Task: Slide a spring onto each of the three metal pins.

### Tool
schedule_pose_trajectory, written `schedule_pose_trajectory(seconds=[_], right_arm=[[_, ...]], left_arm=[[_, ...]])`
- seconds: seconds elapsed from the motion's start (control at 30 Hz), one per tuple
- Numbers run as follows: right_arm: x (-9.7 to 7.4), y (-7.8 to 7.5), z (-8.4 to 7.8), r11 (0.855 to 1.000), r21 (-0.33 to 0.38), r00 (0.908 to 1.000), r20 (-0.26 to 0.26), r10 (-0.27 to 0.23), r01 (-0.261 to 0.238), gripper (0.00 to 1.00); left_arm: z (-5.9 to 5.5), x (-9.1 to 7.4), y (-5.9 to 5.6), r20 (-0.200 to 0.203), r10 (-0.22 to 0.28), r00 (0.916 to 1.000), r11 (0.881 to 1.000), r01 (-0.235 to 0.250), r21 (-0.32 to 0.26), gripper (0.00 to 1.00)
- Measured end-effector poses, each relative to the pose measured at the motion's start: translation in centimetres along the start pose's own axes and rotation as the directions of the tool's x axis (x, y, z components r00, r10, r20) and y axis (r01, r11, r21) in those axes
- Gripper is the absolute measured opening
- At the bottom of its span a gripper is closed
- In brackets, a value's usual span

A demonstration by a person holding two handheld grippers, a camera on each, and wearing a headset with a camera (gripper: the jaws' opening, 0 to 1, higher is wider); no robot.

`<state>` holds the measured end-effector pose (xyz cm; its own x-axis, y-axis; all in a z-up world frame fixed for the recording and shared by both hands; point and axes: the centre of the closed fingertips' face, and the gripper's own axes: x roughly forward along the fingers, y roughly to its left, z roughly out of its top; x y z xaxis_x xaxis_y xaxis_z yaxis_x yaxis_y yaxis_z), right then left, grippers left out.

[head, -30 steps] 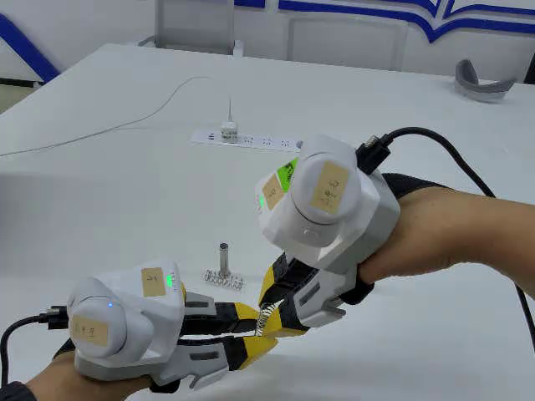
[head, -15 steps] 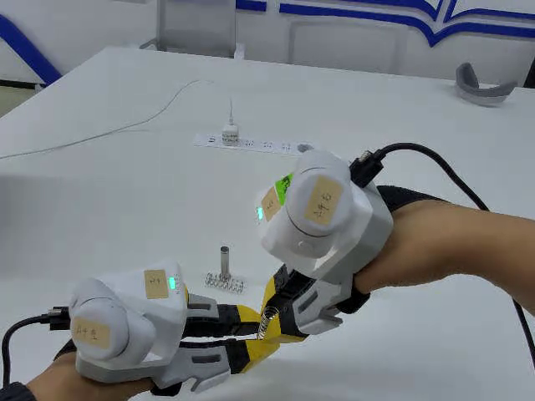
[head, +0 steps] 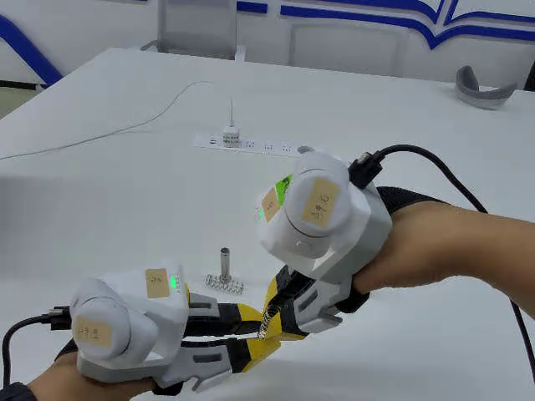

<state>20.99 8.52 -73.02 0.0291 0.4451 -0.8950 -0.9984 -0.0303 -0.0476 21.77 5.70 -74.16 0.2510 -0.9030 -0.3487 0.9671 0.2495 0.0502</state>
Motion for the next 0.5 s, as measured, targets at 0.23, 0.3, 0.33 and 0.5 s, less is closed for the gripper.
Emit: schedule_pose_trajectory(seconds=[0.23, 0.3, 0.33, 0.5], right_arm=[[-0.3, -0.4, 0.0, 1.000, 0.004, 0.9999, 0.002, -0.010, 0.010, 0.12], [-0.5, -0.6, -0.1, 1.000, 0.008, 0.9999, 0.001, -0.015, 0.015, 0.12], [-0.6, -0.7, -0.2, 1.000, 0.009, 0.9998, 0.000, -0.018, 0.018, 0.12], [-1.0, -1.1, -0.6, 0.999, 0.019, 0.9996, -0.005, -0.028, 0.028, 0.12]], left_arm=[[-0.2, -0.2, 0.2, 0.001, 0.009, 1.0000, 1.000, -0.009, -0.022, 0.16], [-0.3, -0.4, 0.4, 0.004, 0.015, 0.9999, 0.999, -0.015, -0.029, 0.17], [-0.3, -0.5, 0.5, 0.005, 0.020, 0.9998, 0.999, -0.019, -0.037, 0.18], [-0.4, -0.9, 1.0, 0.011, 0.038, 0.9992, 0.998, -0.037, -0.055, 0.20]])
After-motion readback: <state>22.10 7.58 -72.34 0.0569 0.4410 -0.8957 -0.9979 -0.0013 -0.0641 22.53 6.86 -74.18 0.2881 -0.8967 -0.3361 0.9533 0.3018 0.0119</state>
